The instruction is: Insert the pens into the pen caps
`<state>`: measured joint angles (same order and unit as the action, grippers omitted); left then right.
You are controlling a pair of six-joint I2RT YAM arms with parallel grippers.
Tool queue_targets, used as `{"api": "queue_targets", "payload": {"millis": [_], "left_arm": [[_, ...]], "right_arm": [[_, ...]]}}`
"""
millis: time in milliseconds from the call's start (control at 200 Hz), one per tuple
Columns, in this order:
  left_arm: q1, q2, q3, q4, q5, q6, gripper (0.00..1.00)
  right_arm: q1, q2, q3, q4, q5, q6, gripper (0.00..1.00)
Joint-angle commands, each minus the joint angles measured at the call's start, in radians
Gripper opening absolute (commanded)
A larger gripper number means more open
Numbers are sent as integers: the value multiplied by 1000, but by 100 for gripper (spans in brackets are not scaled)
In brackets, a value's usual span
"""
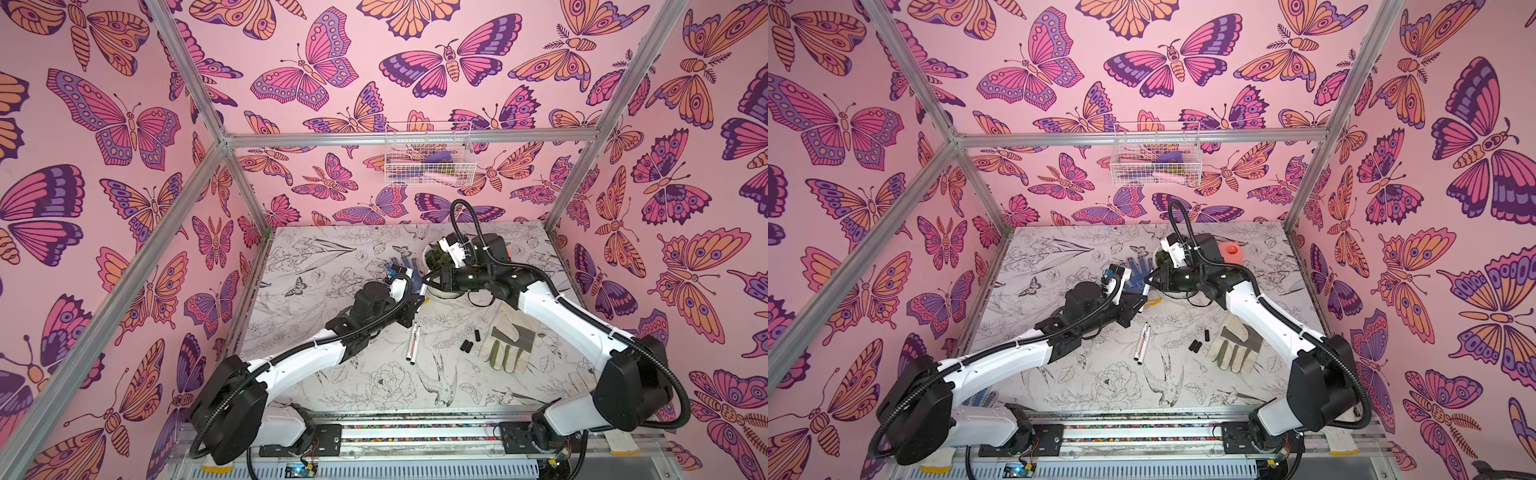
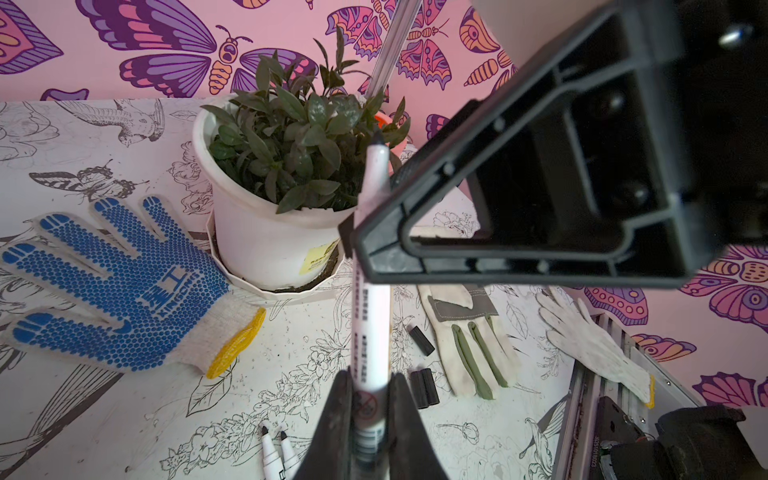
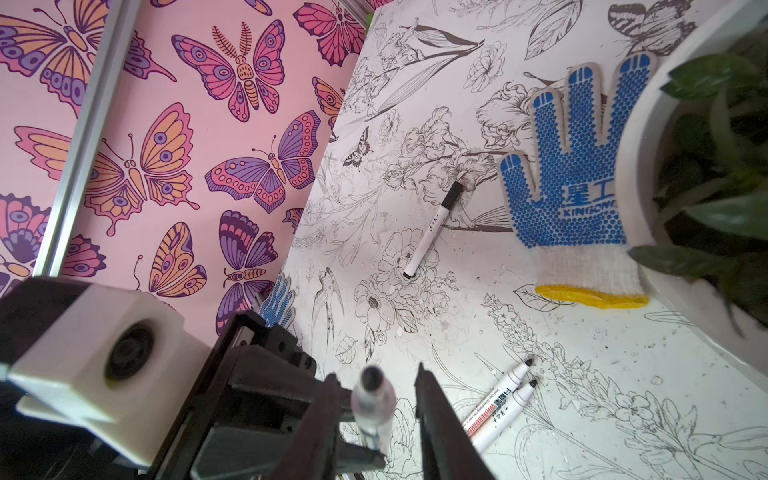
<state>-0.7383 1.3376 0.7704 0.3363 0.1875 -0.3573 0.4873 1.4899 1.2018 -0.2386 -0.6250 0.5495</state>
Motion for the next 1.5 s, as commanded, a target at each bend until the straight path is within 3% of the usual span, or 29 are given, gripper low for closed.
{"api": "queue_targets", "payload": {"millis": [0, 135, 220, 331, 421, 601, 897, 1067, 1498], "left_arm": [[-7, 10, -17, 47, 17, -15, 0], [-9, 21, -12, 46, 24, -23, 0], [-9, 36, 1, 40, 41, -26, 0], [-9, 61, 25, 36, 59, -34, 27], [-8, 76, 50, 25, 54, -32, 36], [-3, 83, 79, -13, 58, 6, 29], [2, 77, 92, -31, 88, 30, 27], [2, 91, 102, -28, 105, 22, 18], [3, 88, 107, -2, 117, 28, 21]], "right_arm": [[13, 18, 33, 43, -13, 19, 25], [12, 17, 39, 42, -12, 15, 8], [13, 12, 44, 25, -12, 4, 6], [13, 4, 39, 21, -40, -3, 6], [13, -3, 33, 19, -50, -8, 6], [13, -17, 22, -1, -42, -21, 6], [13, -24, 14, -19, -32, -34, 6], [13, -25, 18, -21, -32, -36, 5], [16, -25, 13, -39, -28, -47, 5]]}}
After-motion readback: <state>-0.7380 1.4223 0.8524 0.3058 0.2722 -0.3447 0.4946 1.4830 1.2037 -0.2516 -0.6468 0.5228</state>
